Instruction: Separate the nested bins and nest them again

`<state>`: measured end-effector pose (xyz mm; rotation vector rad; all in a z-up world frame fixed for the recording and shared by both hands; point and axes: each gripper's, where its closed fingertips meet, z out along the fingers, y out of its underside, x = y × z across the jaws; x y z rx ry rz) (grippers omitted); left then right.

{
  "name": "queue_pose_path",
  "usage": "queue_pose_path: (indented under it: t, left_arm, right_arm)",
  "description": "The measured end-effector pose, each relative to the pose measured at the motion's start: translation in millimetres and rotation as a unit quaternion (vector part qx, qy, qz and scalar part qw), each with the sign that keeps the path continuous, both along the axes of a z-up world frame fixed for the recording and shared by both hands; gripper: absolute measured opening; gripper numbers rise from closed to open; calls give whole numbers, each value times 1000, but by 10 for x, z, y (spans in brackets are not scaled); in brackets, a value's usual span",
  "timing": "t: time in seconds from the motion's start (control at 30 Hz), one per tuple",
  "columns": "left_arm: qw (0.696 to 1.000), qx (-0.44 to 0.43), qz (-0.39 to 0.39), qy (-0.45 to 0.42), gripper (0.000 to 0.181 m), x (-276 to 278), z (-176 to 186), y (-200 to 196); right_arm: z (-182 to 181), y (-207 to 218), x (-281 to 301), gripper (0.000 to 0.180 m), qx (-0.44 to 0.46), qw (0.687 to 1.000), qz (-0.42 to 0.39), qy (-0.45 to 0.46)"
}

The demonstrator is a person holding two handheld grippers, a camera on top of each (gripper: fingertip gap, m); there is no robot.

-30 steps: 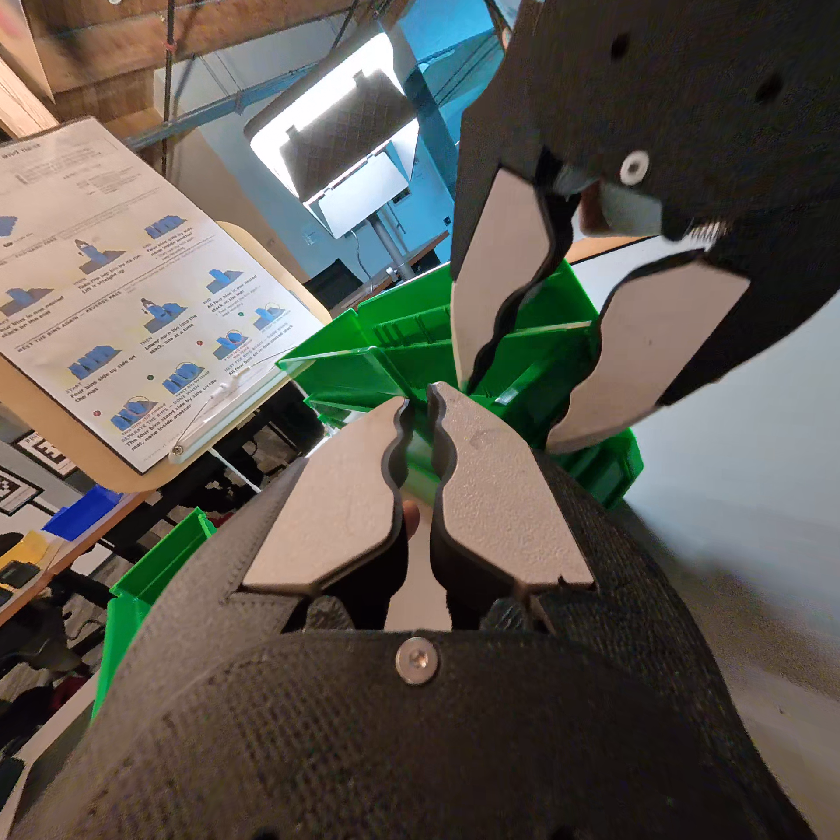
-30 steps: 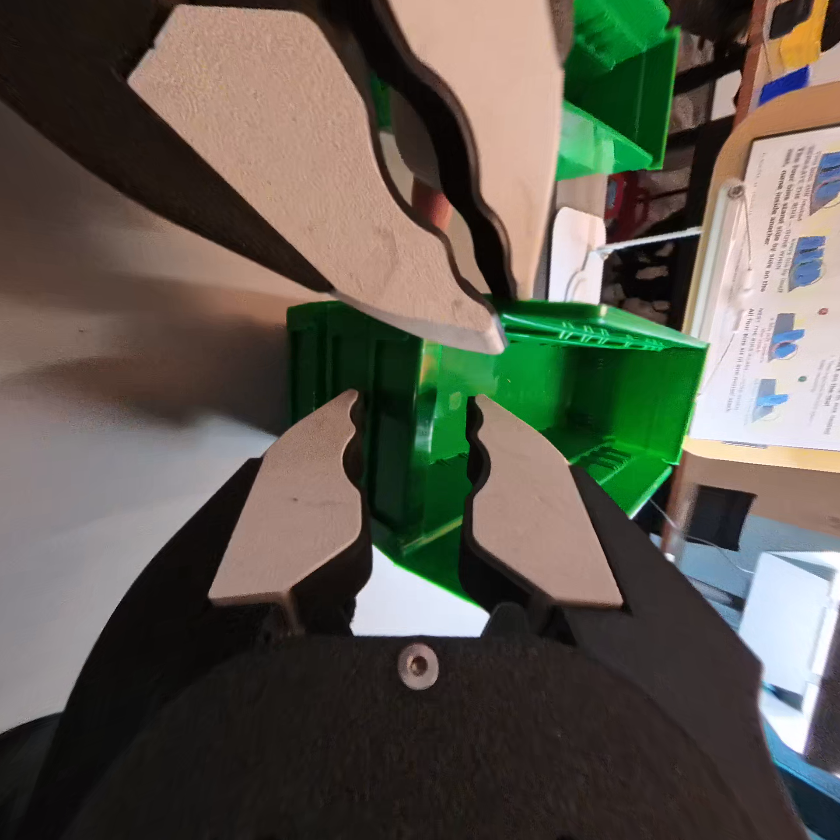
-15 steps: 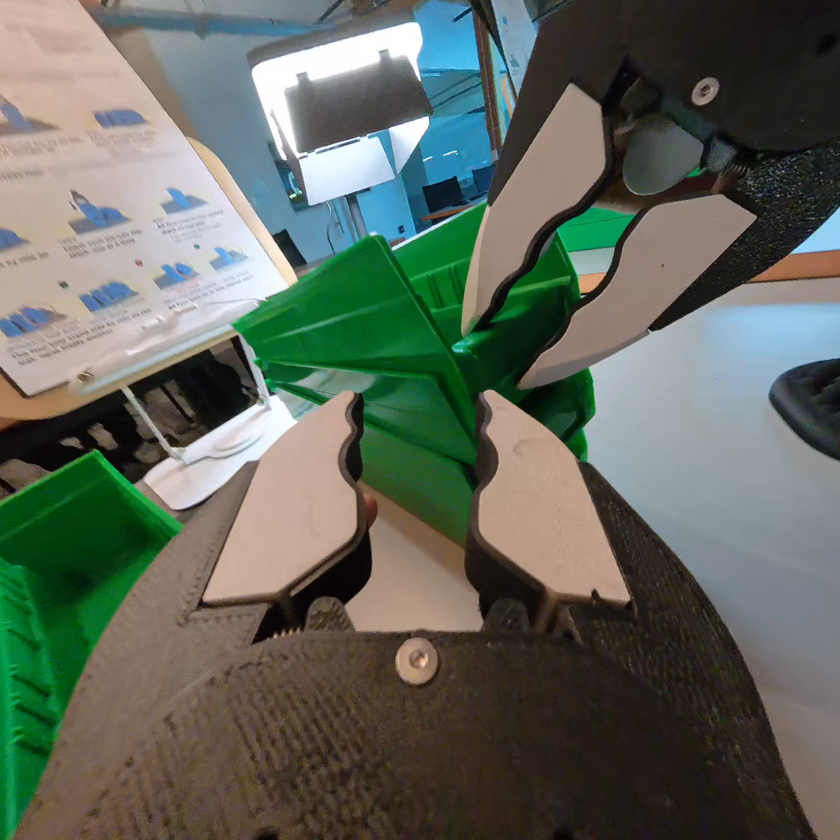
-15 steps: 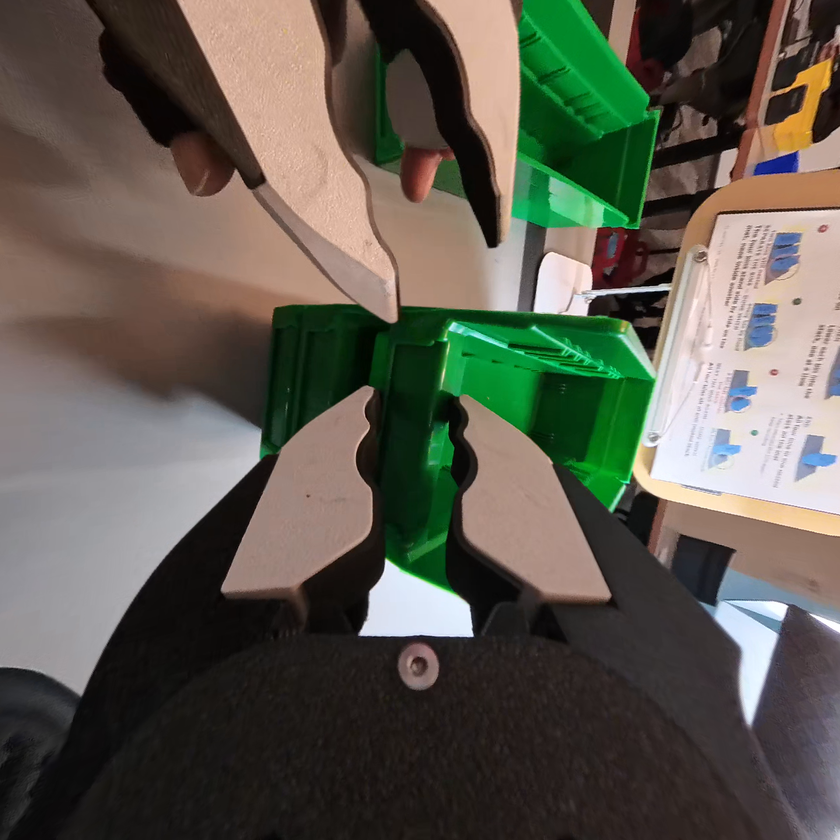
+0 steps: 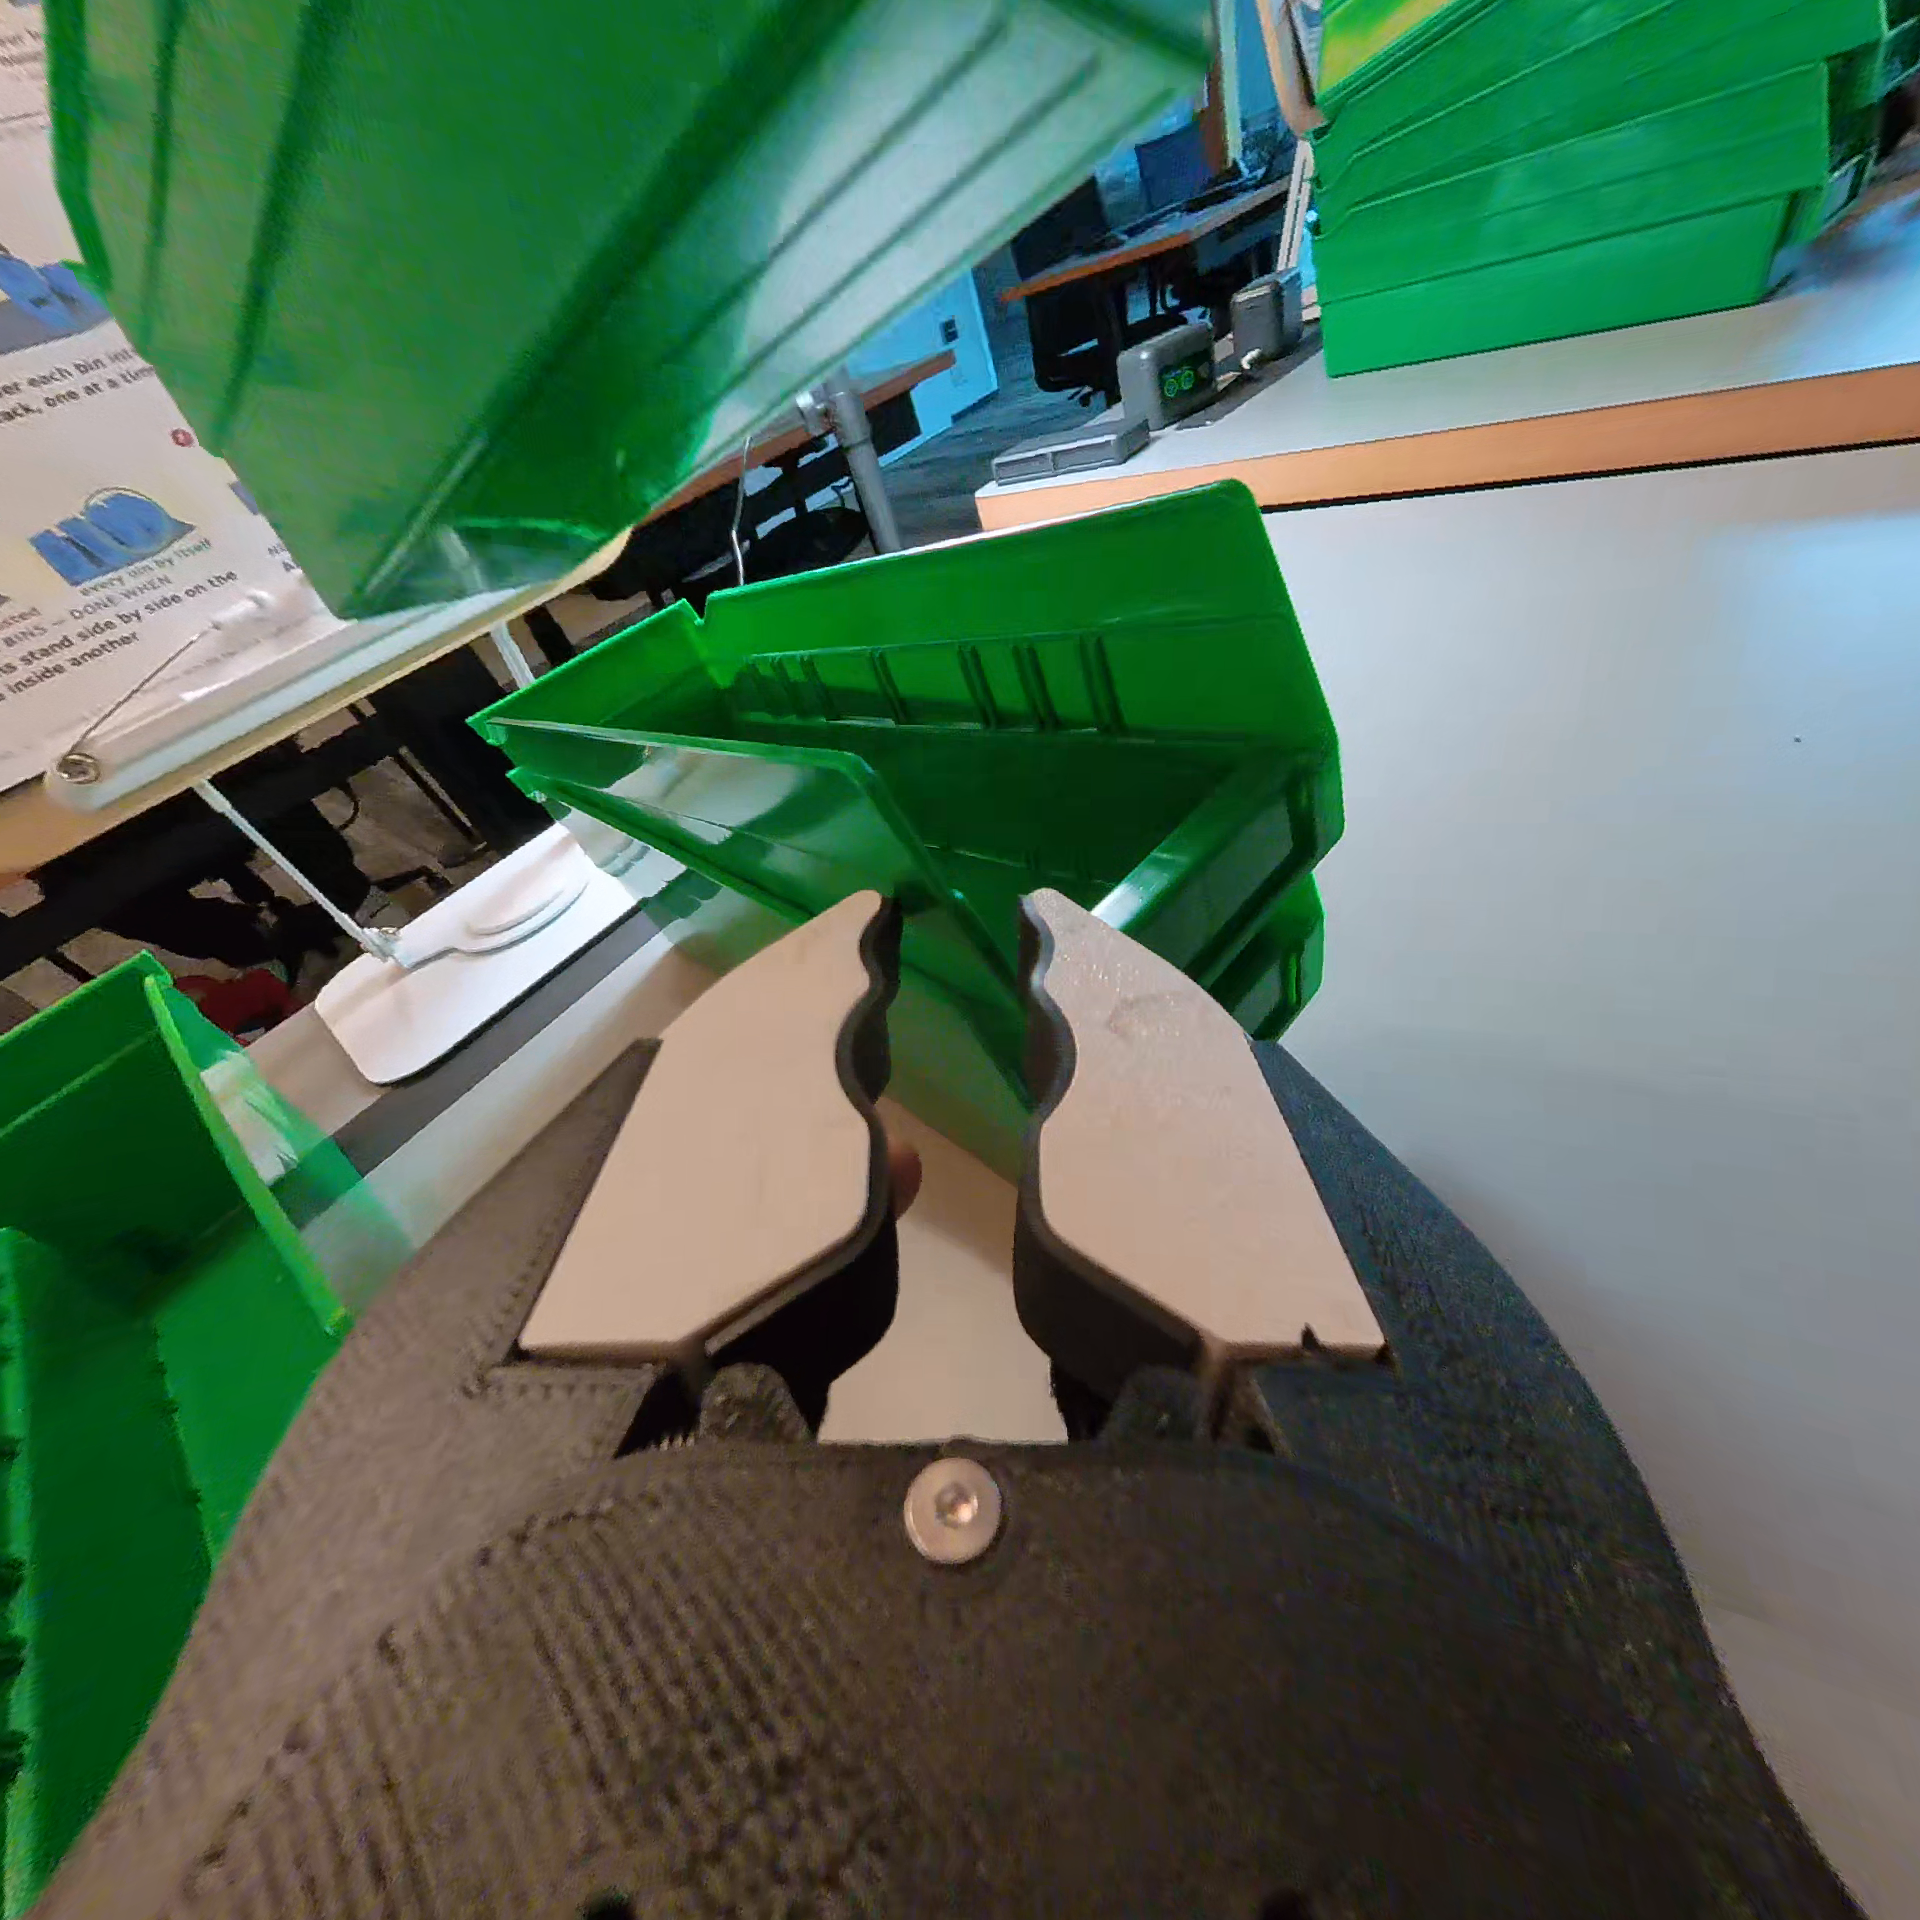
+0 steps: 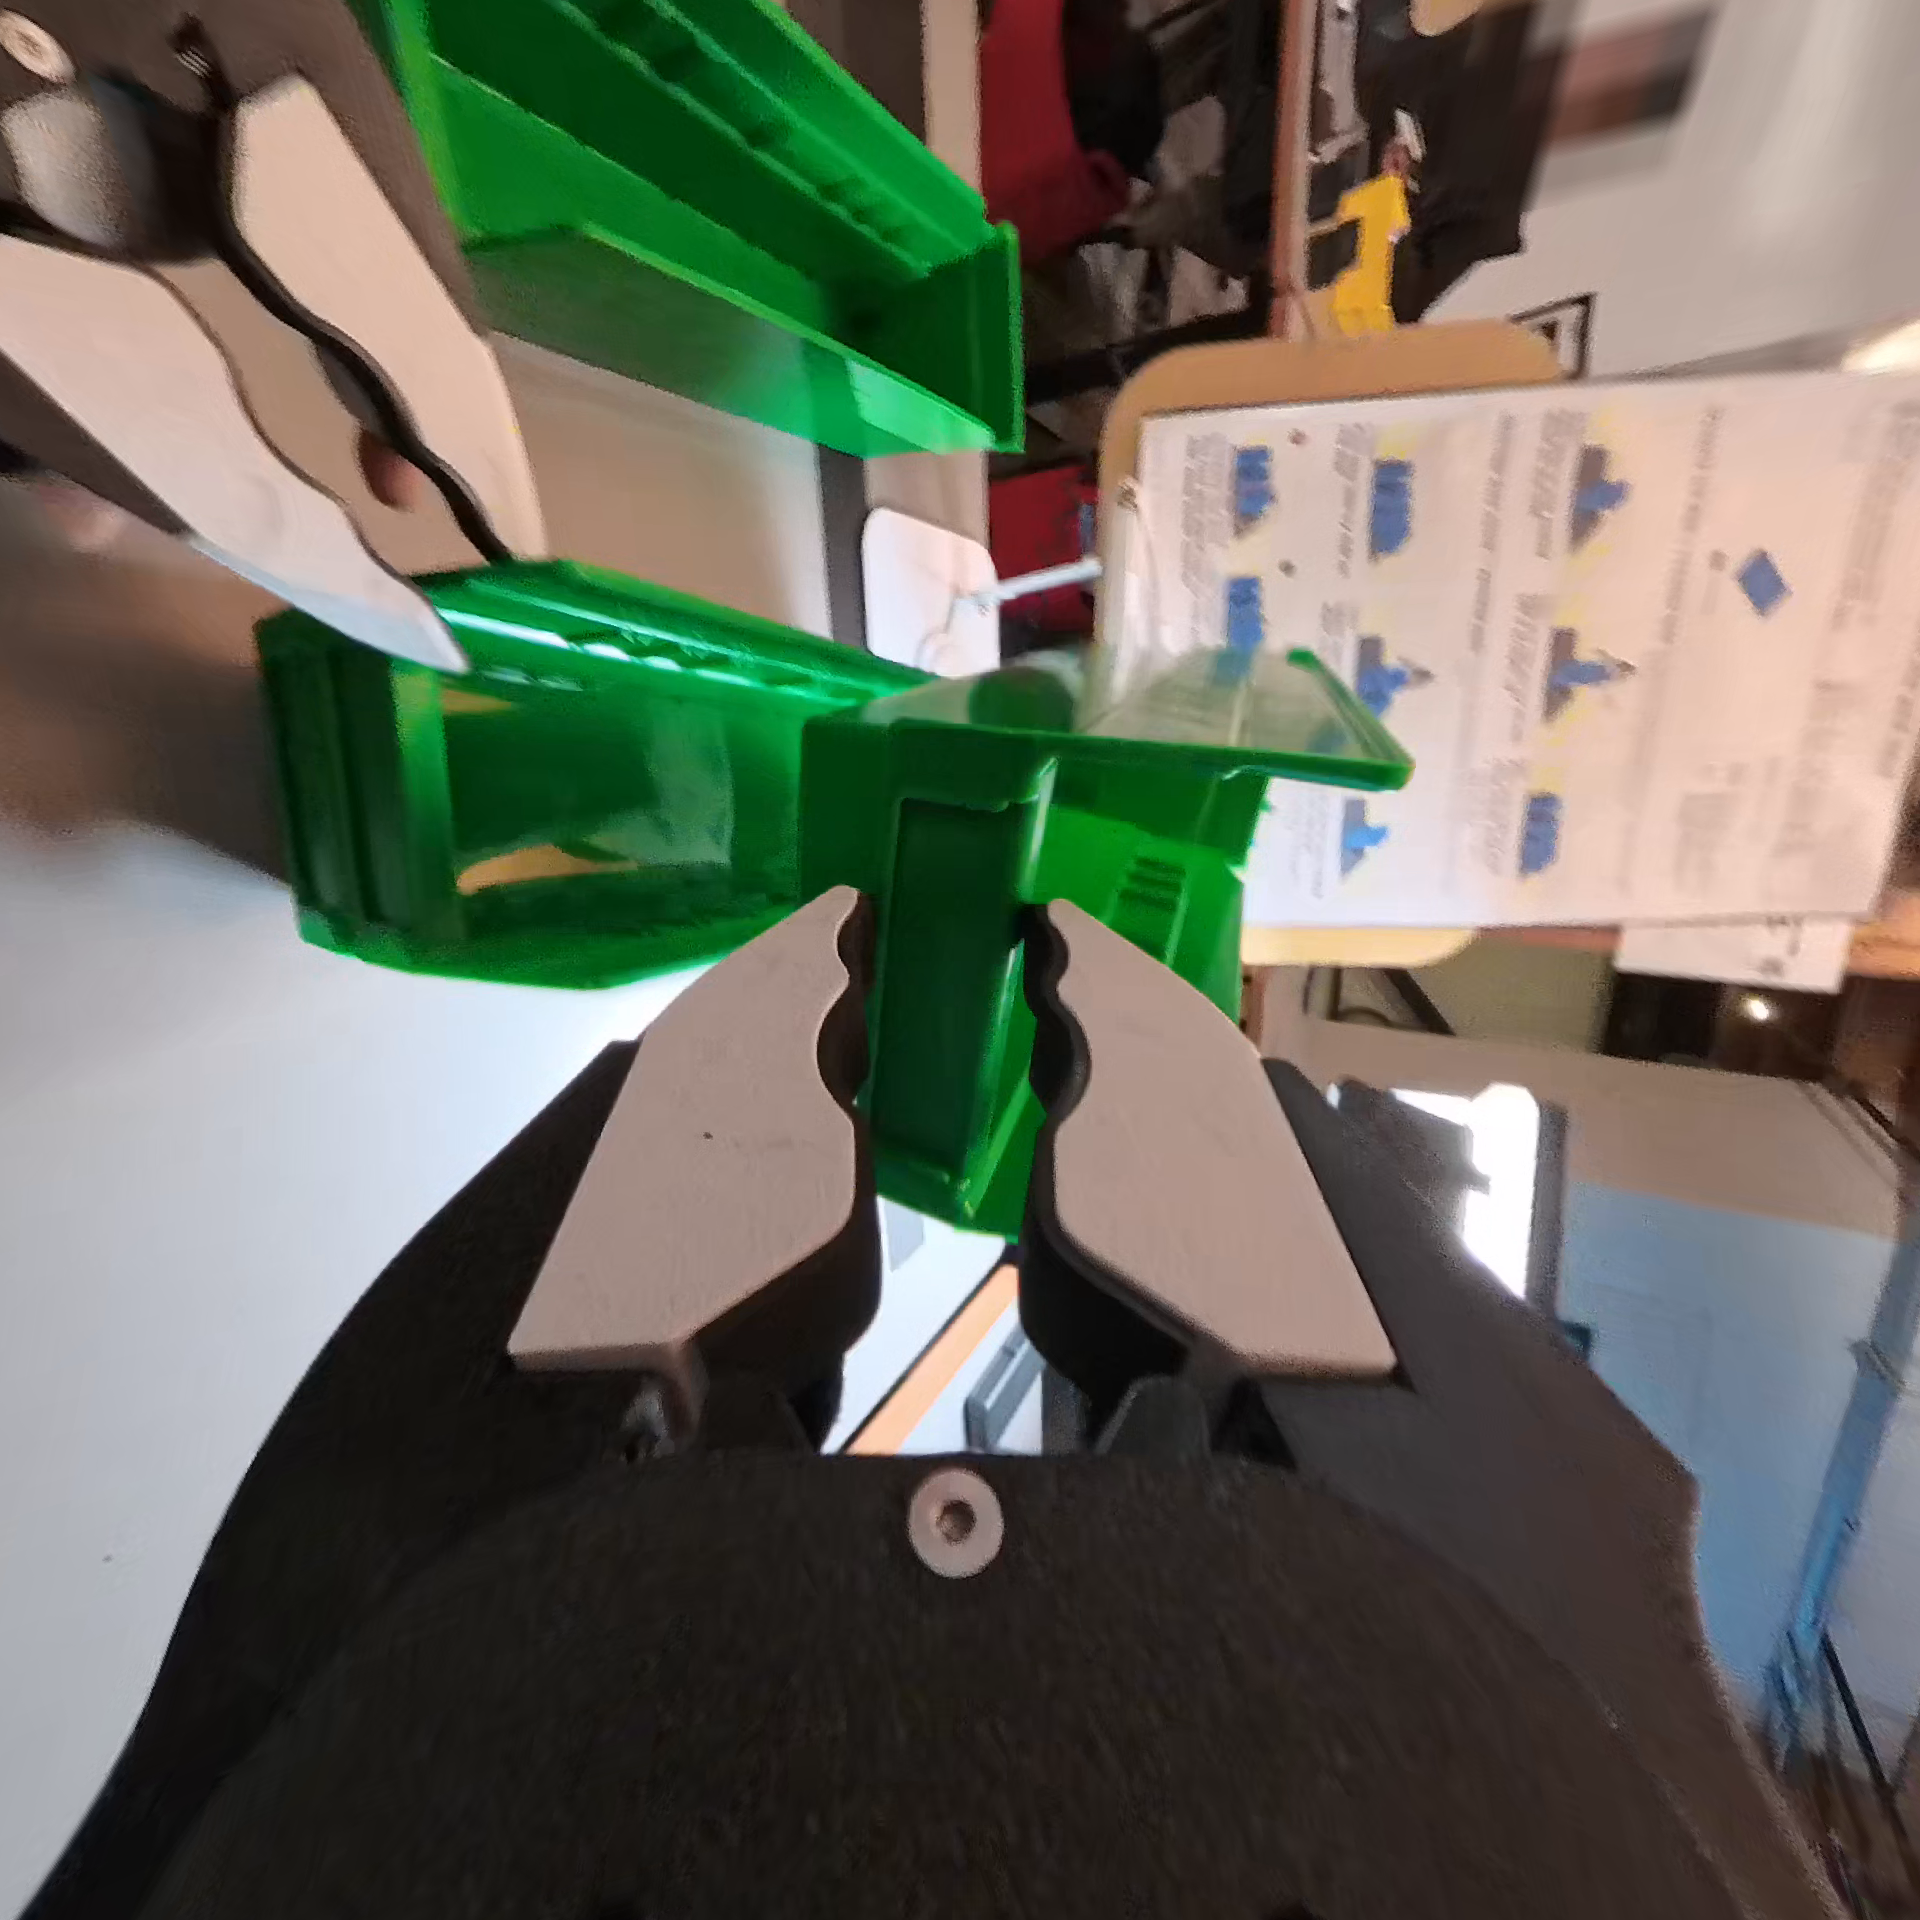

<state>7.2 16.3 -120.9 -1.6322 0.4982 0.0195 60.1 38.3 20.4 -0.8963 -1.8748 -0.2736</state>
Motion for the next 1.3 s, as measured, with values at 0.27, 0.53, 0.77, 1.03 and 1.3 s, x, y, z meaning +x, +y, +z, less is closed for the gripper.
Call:
queue_pose_path:
  t: [0.27,0.53,0.77,1.03,1.3]
  left_arm:
    - [1000,0,-5,8,19,21,-8,-76]
    - [1000,2,-1,16,18,29,-19,-90]
    - [1000,6,-3,16,17,33,-6,-101]
    - [1000,5,-4,10,17,27,-12,-94]
    - [1000,7,-10,16,16,64,-16,-108]
  right_arm:
    - [-65,254,695,25,-20,994,-61,92]
    - [296,397,1035,5,20,979,-86,185]
    - [201,307,997,6,-36,974,-42,219]
    - [57,260,867,61,-152,954,5,259]
    - [-137,434,453,71,-309,930,28,197]
